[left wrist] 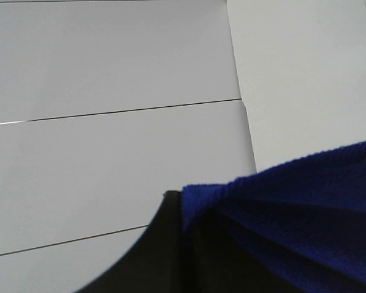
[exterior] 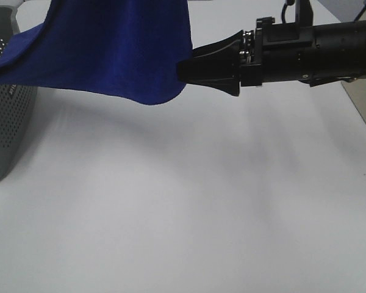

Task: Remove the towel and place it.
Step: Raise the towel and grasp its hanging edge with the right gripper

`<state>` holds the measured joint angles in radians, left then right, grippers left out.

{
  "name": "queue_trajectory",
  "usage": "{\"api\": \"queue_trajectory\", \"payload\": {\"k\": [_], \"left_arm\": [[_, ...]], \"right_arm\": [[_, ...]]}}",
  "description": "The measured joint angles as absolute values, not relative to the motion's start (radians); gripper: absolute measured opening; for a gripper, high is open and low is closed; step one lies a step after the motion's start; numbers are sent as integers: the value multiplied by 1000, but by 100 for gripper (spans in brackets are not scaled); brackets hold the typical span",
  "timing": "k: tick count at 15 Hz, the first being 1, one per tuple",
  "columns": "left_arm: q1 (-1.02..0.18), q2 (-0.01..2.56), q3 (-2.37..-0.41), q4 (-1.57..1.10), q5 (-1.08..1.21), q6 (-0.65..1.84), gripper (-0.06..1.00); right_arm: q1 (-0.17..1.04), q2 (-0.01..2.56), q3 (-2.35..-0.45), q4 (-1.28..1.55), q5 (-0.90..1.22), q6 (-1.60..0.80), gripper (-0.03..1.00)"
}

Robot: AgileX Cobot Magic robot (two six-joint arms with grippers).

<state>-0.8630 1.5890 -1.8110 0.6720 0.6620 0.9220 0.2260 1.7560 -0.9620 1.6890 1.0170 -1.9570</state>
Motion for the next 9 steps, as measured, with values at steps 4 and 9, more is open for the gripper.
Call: {"api": "queue_trajectory", "payload": {"k": [4,9], "left_arm": [[-863,1589,-1811,672,665,921,0],[-863,1589,-1811,672,728,918,0]], "right_arm": [[254,1811,-1020,1688,1001,-1957,77],[254,1814,-1038,1638,958,-1957,77]]}}
